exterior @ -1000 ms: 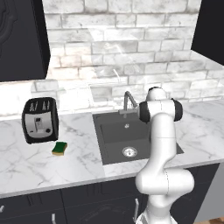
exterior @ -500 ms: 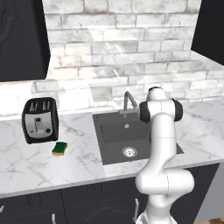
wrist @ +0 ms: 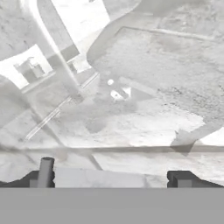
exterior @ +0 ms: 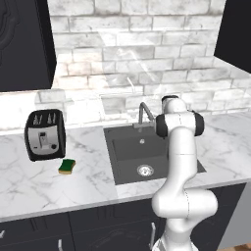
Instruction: Soak the sponge with water for a few seconds and then drop it inside the sink.
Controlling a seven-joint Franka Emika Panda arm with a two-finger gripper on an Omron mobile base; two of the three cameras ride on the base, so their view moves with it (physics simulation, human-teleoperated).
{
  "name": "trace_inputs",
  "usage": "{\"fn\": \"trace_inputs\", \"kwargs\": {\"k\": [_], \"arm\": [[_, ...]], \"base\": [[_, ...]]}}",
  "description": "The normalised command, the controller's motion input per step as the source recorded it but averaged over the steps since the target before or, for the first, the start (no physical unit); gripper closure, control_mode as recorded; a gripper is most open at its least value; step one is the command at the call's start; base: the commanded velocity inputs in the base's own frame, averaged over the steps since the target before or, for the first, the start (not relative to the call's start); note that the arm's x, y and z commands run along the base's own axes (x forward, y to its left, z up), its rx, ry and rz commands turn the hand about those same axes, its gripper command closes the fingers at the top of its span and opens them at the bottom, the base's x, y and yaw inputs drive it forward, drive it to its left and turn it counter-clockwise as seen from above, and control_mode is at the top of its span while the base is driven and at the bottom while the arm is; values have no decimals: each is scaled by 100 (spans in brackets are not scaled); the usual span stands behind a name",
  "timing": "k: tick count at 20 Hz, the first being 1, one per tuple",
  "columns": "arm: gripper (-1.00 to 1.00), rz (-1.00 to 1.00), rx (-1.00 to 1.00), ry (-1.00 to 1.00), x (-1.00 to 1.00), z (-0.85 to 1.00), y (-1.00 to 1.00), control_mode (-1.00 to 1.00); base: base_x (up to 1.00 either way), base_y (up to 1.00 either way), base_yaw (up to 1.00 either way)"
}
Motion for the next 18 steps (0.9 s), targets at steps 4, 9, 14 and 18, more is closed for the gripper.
{"fn": "trace_inputs", "kwargs": {"k": [4,9,14,18], "arm": [[-100,0,-11,19,0,-71,-57,-100],[-100,0,-10,14,0,-85,-60,-100],[-100,0,-9,13,0,-81,-57,-100],[-100,0,-9,13,0,-79,-56,-100]], "base": [[0,0,0],[0,0,0],[0,0,0],[0,0,0]]}}
